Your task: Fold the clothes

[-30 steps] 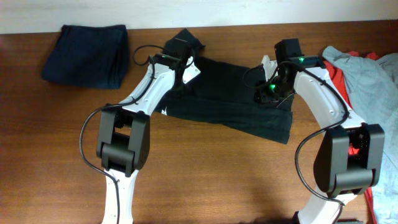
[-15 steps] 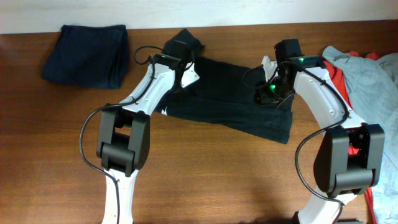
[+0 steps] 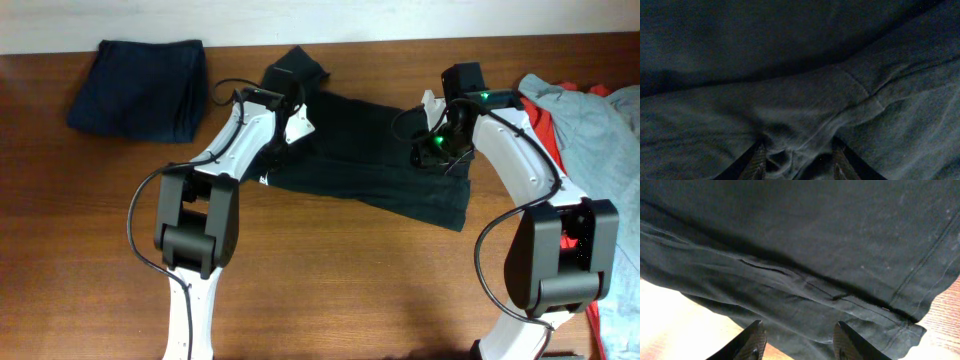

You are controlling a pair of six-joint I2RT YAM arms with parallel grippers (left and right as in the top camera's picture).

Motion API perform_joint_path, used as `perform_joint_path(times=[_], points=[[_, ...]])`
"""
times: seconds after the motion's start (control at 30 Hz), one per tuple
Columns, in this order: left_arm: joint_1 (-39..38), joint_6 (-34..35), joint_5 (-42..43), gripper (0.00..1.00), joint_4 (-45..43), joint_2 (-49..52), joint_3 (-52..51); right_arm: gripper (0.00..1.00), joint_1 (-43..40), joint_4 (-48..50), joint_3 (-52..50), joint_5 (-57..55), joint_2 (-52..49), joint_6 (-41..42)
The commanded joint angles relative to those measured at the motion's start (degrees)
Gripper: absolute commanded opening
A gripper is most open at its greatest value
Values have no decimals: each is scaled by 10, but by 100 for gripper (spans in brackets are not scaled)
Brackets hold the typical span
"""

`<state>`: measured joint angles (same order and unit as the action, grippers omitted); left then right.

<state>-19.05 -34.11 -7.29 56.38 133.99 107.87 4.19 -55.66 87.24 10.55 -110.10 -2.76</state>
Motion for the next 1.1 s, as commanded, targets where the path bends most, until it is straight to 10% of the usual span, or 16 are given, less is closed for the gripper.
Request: perform_joint_path(times=[0.0,0.2,1.07], points=[[2,-16,19,42,-2,9,-2,50,3,-5,7,-7,1,2],[1,-15,-3,3,-8,9,10,49,3,-5,7,-7,1,2],[0,-15,-7,26,-6,9,92,49,3,-6,7,-7,1,2]])
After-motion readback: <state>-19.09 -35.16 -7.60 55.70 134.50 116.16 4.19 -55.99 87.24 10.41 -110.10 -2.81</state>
